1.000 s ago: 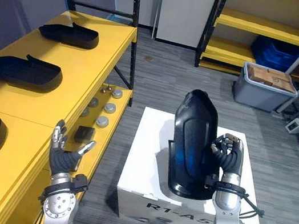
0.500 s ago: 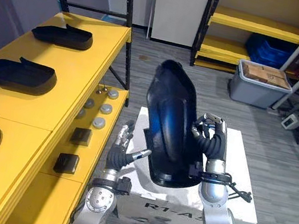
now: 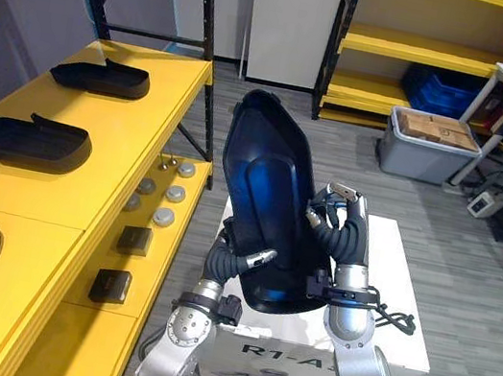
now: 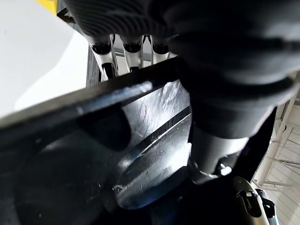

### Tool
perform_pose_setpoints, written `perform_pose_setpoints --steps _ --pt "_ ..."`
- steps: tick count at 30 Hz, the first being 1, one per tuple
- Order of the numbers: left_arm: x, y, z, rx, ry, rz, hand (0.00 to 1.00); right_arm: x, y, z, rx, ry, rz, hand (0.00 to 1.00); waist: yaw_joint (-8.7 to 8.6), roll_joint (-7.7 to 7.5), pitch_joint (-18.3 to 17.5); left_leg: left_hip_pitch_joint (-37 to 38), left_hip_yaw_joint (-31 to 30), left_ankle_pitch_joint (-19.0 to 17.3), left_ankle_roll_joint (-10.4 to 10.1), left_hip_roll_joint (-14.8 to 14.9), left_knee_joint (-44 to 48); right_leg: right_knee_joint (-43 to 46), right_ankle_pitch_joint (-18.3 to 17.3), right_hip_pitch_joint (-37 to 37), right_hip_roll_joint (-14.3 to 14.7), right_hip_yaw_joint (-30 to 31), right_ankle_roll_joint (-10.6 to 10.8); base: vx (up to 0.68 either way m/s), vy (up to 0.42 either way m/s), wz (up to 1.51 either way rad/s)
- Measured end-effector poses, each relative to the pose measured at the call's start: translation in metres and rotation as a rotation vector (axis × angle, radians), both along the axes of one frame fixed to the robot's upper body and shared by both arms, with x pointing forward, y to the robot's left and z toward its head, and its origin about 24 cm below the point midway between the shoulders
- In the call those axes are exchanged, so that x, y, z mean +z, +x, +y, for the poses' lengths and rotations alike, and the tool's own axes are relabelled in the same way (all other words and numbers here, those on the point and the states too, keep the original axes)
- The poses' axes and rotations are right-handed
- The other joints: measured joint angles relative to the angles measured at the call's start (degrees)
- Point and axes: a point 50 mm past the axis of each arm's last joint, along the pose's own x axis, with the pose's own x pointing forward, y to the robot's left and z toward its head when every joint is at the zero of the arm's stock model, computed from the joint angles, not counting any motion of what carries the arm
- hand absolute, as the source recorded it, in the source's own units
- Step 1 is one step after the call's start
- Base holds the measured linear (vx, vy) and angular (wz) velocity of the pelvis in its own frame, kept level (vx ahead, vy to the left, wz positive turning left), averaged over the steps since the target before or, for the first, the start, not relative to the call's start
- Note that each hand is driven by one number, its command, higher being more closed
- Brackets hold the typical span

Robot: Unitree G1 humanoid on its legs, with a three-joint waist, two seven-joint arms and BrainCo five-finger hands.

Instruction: Walk over and take plastic housings, then place them on the shelf

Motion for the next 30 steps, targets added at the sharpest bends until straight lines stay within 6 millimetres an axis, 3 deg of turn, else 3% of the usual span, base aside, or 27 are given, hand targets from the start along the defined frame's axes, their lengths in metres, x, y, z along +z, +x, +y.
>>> perform_pose_setpoints --steps 9,16,20,21,24,27,30 --pt "-0.004 0.004 0.006 0.035 0.019 0.029 1.00 0.002 -0.005 0.006 0.079 -0.021 -0.044 0.00 -0.08 0.01 -0.6 -0.5 0.0 0.0 0.0 0.0 0.6 0.0 0.6 -0.2 -0.1 0.0 0.1 -0.01 0.005 0.00" --pt "0.006 0.007 0.014 0.064 0.140 -0.056 1.00 0.005 -0.013 -0.024 0.065 0.035 -0.031 0.00 -0.02 0.00 -0.7 -0.4 0.4 0.0 0.0 0.0 0.7 0.0 0.9 -0.2 0.0 0.3 0.0 -0.01 0.015 -0.02" --pt "0.013 0.007 0.027 0.123 0.160 -0.089 1.00 0.028 -0.023 -0.071 -0.057 0.135 -0.143 0.00 -0.31 0.00 -0.7 -0.4 1.4 -0.1 0.0 0.1 0.6 0.0 0.9 -0.7 0.1 1.4 0.0 0.01 0.026 -0.12" --pt "0.012 0.005 0.041 0.189 0.155 -0.079 1.00 0.034 -0.028 -0.101 -0.168 0.168 -0.183 0.00 -0.97 0.00 -0.7 -0.4 1.5 -0.1 0.0 0.1 0.5 0.0 0.9 -0.8 0.1 1.5 0.0 0.01 0.020 -0.09" --pt "0.007 0.000 0.064 0.287 0.166 -0.052 1.00 0.037 -0.043 -0.144 -0.323 0.213 -0.223 0.00 -2.02 0.02 -0.7 -0.6 1.7 -0.2 0.0 0.2 0.5 0.0 0.9 -1.1 0.2 1.7 0.0 0.02 0.018 -0.05" --pt "0.006 -0.006 0.073 0.322 0.175 -0.048 1.00 0.028 -0.058 -0.171 -0.433 0.230 -0.191 0.00 -2.13 0.02 -0.7 -0.6 1.9 -0.3 0.0 0.3 0.5 0.0 0.9 -1.3 0.3 1.9 0.0 0.01 0.005 -0.01" --pt "0.006 -0.014 0.080 0.351 0.187 -0.047 1.00 -0.006 -0.069 -0.207 -0.591 0.269 -0.050 0.00 -2.95 0.05 -0.8 -0.7 1.9 -0.4 0.1 0.3 0.5 0.0 0.9 -1.4 0.2 1.9 0.0 0.00 0.000 0.00"
